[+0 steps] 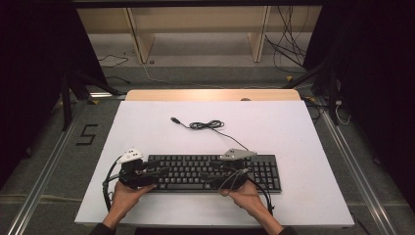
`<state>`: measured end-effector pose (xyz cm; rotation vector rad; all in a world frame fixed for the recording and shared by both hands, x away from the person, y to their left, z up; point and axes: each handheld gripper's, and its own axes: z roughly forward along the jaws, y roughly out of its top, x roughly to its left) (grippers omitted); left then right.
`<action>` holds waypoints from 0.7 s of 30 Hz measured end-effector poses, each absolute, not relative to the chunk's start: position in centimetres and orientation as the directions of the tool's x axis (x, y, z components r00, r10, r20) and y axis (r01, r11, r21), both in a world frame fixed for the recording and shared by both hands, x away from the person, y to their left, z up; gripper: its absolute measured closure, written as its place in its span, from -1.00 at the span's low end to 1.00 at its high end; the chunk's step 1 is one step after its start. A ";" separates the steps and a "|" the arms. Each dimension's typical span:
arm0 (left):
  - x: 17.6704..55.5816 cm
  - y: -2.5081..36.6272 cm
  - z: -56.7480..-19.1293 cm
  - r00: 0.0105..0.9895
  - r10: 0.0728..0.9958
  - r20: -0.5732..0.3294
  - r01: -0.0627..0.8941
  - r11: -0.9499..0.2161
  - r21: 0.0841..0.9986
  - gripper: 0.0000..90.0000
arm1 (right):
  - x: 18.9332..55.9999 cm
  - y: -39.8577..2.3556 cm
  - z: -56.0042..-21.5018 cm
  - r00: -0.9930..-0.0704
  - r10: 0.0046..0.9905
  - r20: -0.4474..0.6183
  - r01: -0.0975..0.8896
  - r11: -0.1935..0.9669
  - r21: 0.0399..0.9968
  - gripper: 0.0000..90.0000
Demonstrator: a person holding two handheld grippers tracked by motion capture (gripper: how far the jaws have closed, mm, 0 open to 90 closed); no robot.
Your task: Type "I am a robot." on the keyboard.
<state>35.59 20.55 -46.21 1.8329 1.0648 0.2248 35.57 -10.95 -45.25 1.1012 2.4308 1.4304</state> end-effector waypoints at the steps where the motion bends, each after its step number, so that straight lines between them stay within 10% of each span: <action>1: 35.7 20.4 -46.2 0.605 0.744 -0.283 0.570 -0.156 0.807 0.04 | 35.5 -11.0 -45.2 -0.729 0.635 0.255 0.531 0.291 0.796 -0.12; 21: 38.1 16.4 -46.5 0.690 0.694 -0.205 0.555 -0.326 0.765 0.95 | 34.3 -11.7 -45.3 -0.736 0.633 0.241 0.518 0.296 0.803 -0.18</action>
